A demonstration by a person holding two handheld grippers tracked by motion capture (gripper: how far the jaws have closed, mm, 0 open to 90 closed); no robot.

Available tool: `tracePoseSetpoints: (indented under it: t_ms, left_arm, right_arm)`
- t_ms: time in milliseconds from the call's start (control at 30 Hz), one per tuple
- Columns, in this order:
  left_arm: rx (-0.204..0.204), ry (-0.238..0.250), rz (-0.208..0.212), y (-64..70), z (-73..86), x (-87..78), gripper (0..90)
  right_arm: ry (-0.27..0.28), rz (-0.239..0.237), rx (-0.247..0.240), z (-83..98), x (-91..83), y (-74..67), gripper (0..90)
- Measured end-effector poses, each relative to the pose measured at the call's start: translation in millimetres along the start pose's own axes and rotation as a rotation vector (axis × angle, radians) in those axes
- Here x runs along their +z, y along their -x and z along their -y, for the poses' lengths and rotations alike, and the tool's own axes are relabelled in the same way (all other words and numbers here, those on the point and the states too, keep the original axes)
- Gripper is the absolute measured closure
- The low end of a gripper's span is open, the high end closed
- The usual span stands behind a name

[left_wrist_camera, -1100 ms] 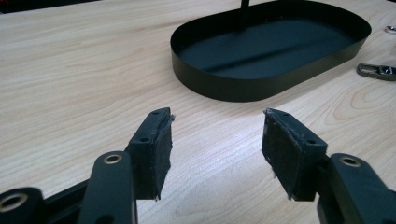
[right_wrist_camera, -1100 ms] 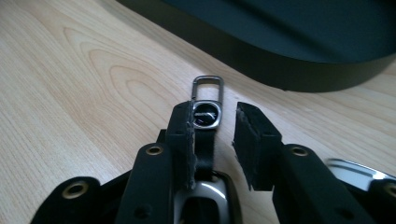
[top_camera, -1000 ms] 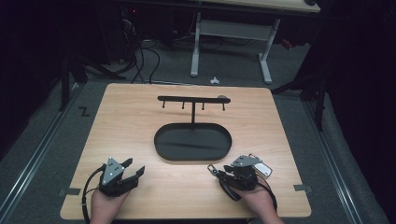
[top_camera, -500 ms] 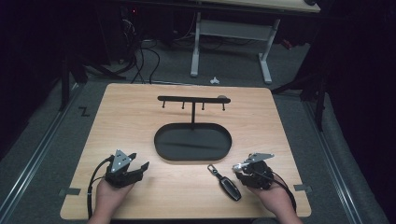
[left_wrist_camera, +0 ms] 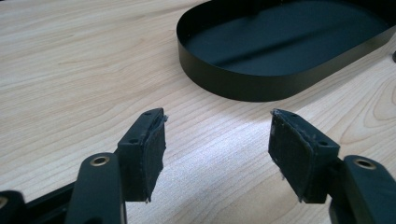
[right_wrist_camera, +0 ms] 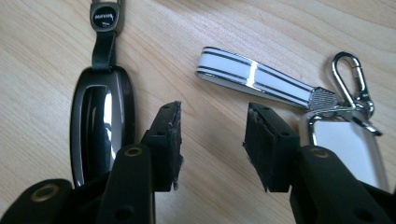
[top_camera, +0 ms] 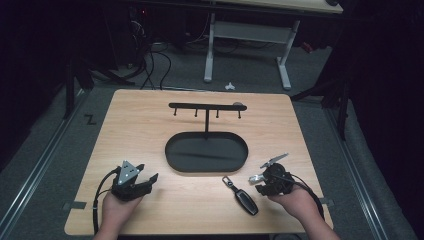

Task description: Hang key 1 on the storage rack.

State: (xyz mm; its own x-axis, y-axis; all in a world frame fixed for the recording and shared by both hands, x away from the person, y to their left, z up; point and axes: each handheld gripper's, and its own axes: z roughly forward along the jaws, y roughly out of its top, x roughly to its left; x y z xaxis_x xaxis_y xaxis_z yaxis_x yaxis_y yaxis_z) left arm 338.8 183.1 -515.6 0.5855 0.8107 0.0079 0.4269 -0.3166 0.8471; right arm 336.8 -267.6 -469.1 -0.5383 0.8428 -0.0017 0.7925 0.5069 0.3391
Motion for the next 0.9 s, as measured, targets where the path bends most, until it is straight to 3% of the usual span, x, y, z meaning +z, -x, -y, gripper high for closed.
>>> tracePoseSetpoints:
  t_ms: [333,500,667,733,900]
  left_arm:
    - [0.016,-0.012,-0.008,0.6,3.0,-0.8,35.9]
    - [0.008,-0.011,0.002,-0.5,4.9,-0.8,35.8]
    - [0.008,-0.014,0.008,-0.1,5.9,1.1,35.7]
    - [0.009,-0.013,0.010,0.2,5.8,1.1,35.7]
    - [-0.003,-0.008,0.017,1.2,5.6,0.3,35.1]
  right_arm:
    - [-0.117,0.034,-0.110,-16.6,1.7,-11.6,51.6]
    - [-0.203,0.024,-0.094,-27.9,8.0,-22.5,48.1]
    - [-0.226,0.022,-0.104,-43.0,4.6,-28.4,46.3]
    - [-0.223,-0.005,-0.081,-51.3,2.2,-33.9,45.7]
    - [-0.232,-0.037,-0.117,-66.2,7.9,-51.4,43.9]
